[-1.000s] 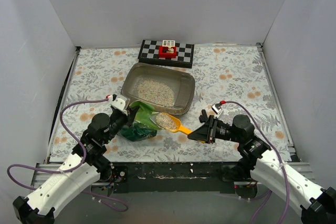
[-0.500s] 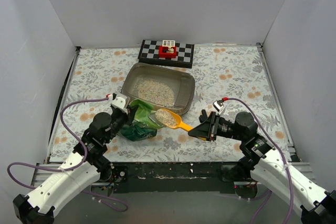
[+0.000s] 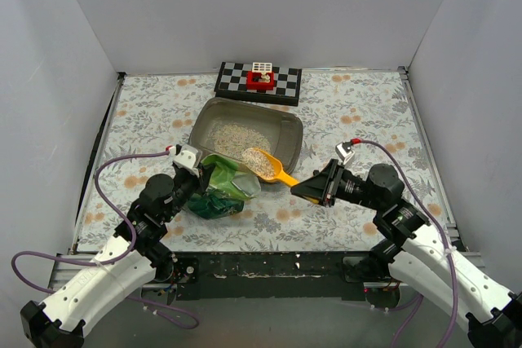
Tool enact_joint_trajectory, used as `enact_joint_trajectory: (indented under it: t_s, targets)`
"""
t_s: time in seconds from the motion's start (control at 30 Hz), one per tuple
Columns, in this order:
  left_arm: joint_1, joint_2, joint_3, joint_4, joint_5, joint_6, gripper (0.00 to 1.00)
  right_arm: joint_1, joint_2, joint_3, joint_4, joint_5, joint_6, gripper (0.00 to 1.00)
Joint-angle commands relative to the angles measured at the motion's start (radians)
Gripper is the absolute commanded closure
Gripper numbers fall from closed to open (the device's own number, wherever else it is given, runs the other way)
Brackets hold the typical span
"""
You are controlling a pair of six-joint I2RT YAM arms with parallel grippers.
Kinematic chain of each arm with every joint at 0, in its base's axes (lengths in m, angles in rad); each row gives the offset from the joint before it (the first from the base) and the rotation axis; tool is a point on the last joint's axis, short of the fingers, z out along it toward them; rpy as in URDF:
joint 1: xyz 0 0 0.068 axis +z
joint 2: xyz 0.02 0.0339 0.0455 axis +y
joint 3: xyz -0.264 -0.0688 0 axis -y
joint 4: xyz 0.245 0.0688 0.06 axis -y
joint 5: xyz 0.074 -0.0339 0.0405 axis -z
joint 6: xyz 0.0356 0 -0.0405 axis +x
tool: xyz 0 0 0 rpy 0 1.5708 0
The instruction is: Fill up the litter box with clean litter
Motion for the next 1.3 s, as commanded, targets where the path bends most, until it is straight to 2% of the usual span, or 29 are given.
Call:
enact_joint_trajectory:
  t_s: [0.0, 0.37, 0.5, 0.6, 0.67, 0.77, 0.87, 1.13, 1.27]
  targets:
    - [0.004, -0.001, 0.005, -0.036, -0.015, 0.001, 1.0, -0.004, 0.046, 0.098, 0.046, 0.077, -0.02, 0.99]
    - [0.003, -0.014, 0.004, -0.029, 0.01, -0.002, 1.0, -0.01, 0.338, 0.181, 0.171, 0.18, -0.077, 0.99]
    - [0.003, -0.022, 0.004, -0.029, 0.01, -0.002, 1.0, -0.041, 0.471, 0.231, 0.171, 0.149, -0.141, 0.99]
    - [0.004, -0.033, 0.001, -0.028, 0.016, -0.002, 1.0, -0.073, 0.598, 0.377, -0.005, 0.109, -0.283, 0.99]
    - [0.003, -0.039, -0.001, -0.025, 0.019, -0.002, 1.0, -0.087, 0.697, 0.518, -0.218, 0.103, -0.412, 0.99]
    - [0.004, -0.044, -0.001, -0.023, 0.024, -0.004, 1.0, -0.087, 0.838, 0.752, -0.505, 0.173, -0.65, 0.99]
    - [0.004, -0.036, 0.001, -0.028, 0.019, -0.007, 1.0, -0.087, 0.937, 0.944, -0.712, 0.242, -0.787, 0.99]
    - [0.004, -0.011, 0.014, -0.043, 0.014, -0.016, 1.0, -0.044, 1.194, 1.429, -1.17, 0.396, -1.023, 0.99]
    - [0.004, -0.008, 0.016, -0.048, 0.011, -0.02, 1.0, 0.026, 1.303, 1.684, -1.389, 0.599, -1.071, 0.99]
